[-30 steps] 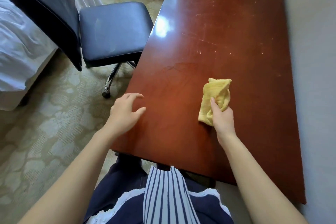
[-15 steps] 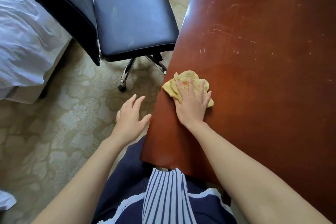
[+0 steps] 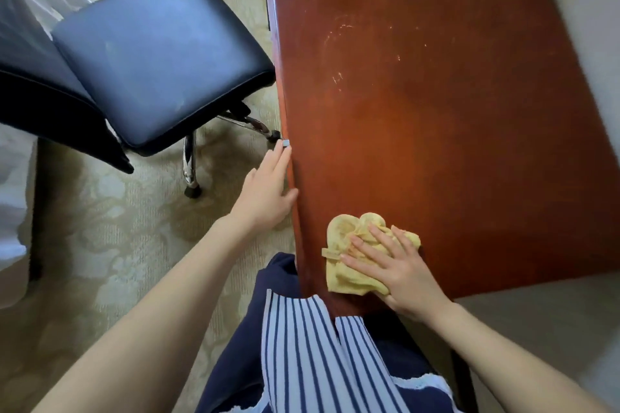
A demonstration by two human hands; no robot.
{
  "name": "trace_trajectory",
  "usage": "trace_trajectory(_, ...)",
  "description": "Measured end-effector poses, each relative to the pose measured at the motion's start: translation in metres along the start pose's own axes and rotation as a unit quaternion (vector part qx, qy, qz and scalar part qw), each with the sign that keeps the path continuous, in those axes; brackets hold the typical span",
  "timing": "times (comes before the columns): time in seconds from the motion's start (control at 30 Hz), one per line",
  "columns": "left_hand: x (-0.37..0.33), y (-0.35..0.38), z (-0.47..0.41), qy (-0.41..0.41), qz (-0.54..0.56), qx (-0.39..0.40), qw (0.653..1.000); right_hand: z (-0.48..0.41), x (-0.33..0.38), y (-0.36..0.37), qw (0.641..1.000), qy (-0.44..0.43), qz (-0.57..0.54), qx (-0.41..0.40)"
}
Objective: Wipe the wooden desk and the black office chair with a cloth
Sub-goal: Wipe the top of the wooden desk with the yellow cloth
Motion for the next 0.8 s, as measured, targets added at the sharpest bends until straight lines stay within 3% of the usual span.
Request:
trace_trajectory(0.2, -0.008, 0.020, -0.012, 0.026, -0.112, 0.065, 0.991, 0.056, -0.070, -0.017, 0.968, 0.237, -0.083, -0.009)
trace_trajectory(0.47, -0.007, 0.016, -0.004, 0.008, -0.175, 0.065, 0.982, -0.001, -0.153, -0.036, 0.906, 0.418, -0.061, -0.039)
trace_trajectory(0.63, 0.003, 0.022, 0.024, -0.054, -0.141, 0.045, 0.988, -0.075, -0.155, -0.038, 0.908, 0.414, -0.049, -0.041)
trace_trajectory(0.8, 0.012, 0.035, 0.052, -0.090, -0.116, 0.036, 0.989, -0.120, -0.120, -0.035, 0.951, 0.309, -0.005, -0.036)
Point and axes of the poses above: each hand's wrist, its own z-axis away from the middle knuckle, its own y-axis out of the palm, x = y × z, the point moved 6 cm from there along -z, towards the middle knuckle, and after that the axes turned 6 degrees about -y, right-handed, at the moved point
